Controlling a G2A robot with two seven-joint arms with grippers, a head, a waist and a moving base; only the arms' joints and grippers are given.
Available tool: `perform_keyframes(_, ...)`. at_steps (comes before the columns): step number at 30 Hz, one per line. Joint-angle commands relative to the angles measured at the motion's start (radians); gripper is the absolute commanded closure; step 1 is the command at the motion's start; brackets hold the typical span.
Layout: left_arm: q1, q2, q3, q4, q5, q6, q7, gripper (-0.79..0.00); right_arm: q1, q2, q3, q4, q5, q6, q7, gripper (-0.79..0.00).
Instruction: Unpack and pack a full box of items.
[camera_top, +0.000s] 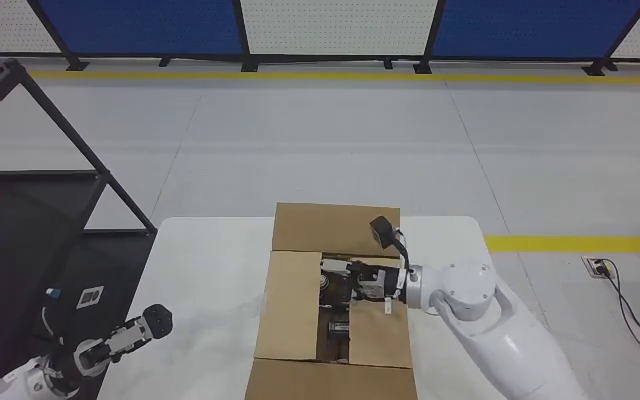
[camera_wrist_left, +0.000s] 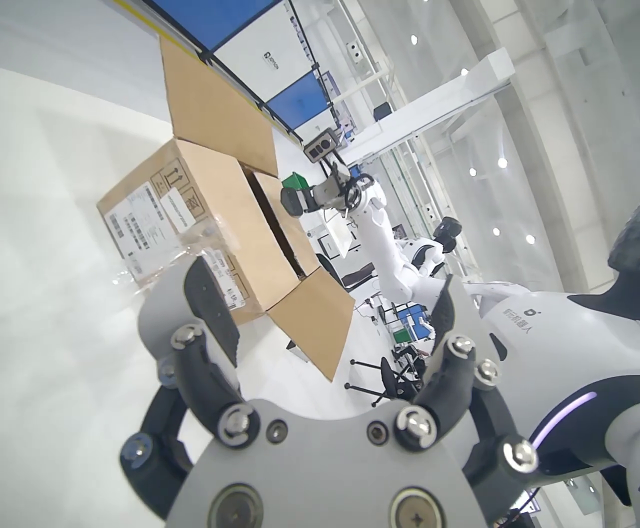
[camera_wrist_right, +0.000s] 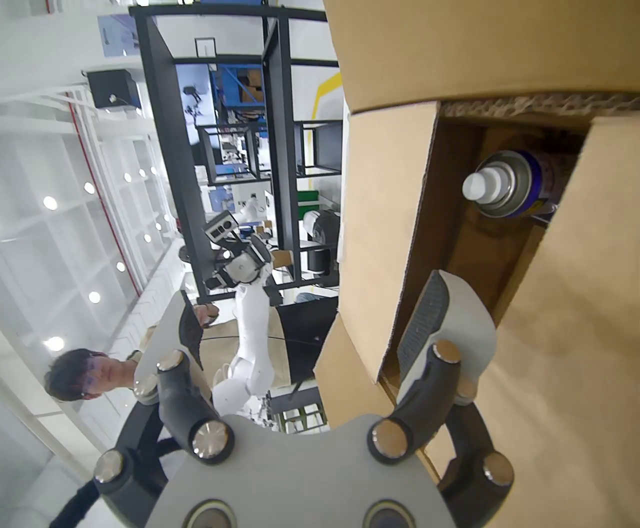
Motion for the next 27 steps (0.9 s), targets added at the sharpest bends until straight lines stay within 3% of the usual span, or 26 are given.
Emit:
perform_keyframes(1,0.000,0.000,0.000,0.000,0.000,0.000,0.000,-0.785,0.006,-0.002,-0.008,0.004,-0.012,0.010,-0.012,-0.785)
perform_keyframes(11,0.001,-0.001,0.004,-0.010,0.025,0.019,0.037,-0.785,-0.016,-0.004,-0.023,-0.009,-0.029,0.013,-0.023,-0.785)
perform_keyframes(20,-0.031,0.001,-0.012,0.084,0.045,0.064,0.077,-0.785,-0.010,-0.021,-0.060,0.039,-0.030,0.022,-0.006,-0.785)
perform_keyframes(27,-0.037,0.002,-0.017,0.112,0.040,0.060,0.075,-0.785,0.006,-0.048,-0.093,0.070,0.027,-0.054,-0.005,-0.785)
